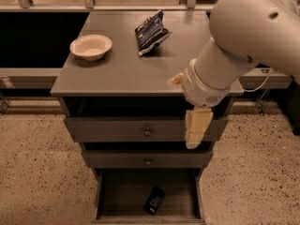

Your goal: Pick rxbar blueberry from bottom drawer and place on counter

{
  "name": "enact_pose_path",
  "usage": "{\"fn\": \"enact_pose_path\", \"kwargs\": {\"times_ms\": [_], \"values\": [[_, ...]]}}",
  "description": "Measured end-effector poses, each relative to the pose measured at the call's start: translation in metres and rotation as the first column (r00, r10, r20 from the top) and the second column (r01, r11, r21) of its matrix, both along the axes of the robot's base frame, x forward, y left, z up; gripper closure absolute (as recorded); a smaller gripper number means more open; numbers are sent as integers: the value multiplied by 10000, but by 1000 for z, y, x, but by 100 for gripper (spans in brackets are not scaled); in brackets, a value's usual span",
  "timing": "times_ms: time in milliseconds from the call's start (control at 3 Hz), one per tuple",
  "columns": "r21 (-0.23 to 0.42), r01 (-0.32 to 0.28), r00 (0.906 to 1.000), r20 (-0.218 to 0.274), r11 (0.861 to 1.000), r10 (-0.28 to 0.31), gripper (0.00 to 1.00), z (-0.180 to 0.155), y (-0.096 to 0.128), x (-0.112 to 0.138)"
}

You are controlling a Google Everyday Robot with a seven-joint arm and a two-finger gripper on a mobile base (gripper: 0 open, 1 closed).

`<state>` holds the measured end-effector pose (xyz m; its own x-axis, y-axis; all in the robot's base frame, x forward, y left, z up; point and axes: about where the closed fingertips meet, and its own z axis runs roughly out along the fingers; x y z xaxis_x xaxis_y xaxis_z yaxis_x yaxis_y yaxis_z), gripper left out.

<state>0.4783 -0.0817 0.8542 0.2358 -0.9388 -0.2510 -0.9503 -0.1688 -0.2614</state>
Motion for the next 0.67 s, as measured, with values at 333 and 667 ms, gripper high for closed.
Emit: {"fn": "enact_pose_path", "kwargs": {"times_ms": [333, 667], "values": [[1332, -206, 9990, 433, 9909, 149, 0, -31, -9, -17], [2047, 117, 9922, 1191, 9787, -368, 0, -16, -28, -15]]}}
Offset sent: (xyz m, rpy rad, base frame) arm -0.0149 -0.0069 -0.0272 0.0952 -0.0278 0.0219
